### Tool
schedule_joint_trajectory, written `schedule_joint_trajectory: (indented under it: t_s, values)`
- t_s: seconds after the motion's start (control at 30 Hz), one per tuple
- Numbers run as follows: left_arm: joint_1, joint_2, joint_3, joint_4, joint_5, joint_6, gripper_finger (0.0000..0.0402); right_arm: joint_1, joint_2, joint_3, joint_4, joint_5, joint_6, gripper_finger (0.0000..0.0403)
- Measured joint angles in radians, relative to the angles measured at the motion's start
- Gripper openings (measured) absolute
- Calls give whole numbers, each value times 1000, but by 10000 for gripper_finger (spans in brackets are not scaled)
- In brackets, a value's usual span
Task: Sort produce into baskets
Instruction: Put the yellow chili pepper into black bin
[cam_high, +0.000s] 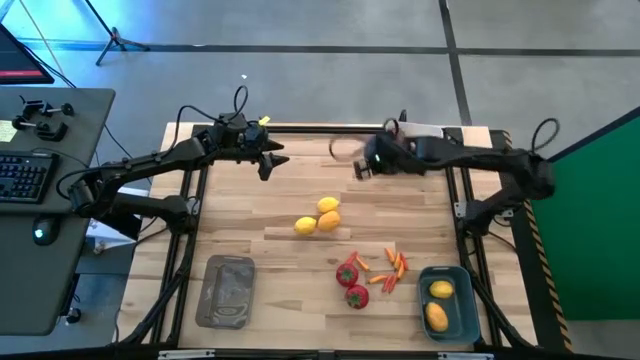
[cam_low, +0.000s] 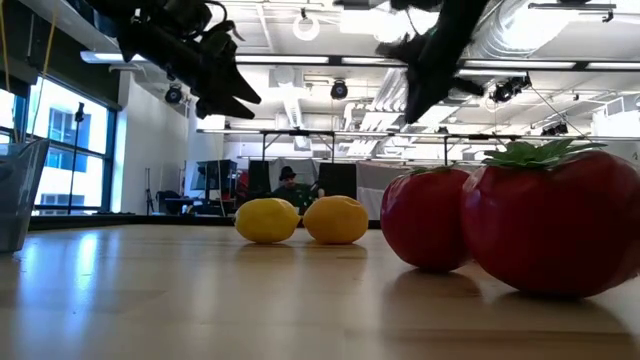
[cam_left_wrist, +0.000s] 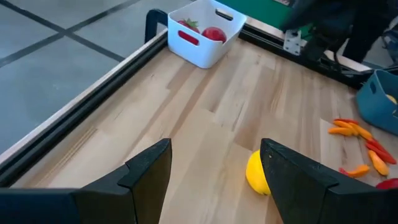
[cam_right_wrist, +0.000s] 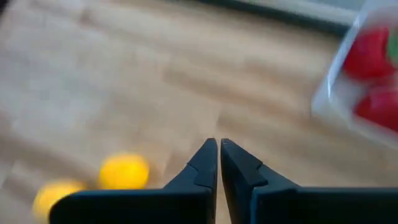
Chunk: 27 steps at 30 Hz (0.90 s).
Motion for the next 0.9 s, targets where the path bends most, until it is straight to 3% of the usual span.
schedule_joint_trajectory:
  t_s: [0.17, 0.33, 0.5, 0.7, 0.9]
  values:
    - [0, 0, 0, -1, 52, -2, 232, 183, -84, 0, -134, -140, 208, 12]
    - [-1, 0, 0, -31, 55, 18, 232, 310, -78, -1, -203, -296, 382, 21]
    - [-1, 0, 0, -53, 55, 34, 232, 400, 13, -1, -285, -356, 465, 81]
    - [-1, 0, 0, -57, 54, 48, 232, 419, 154, -1, -295, -449, 516, 178]
    - [-1, 0, 0, -56, 54, 47, 232, 416, 278, -1, -286, -473, 533, 203]
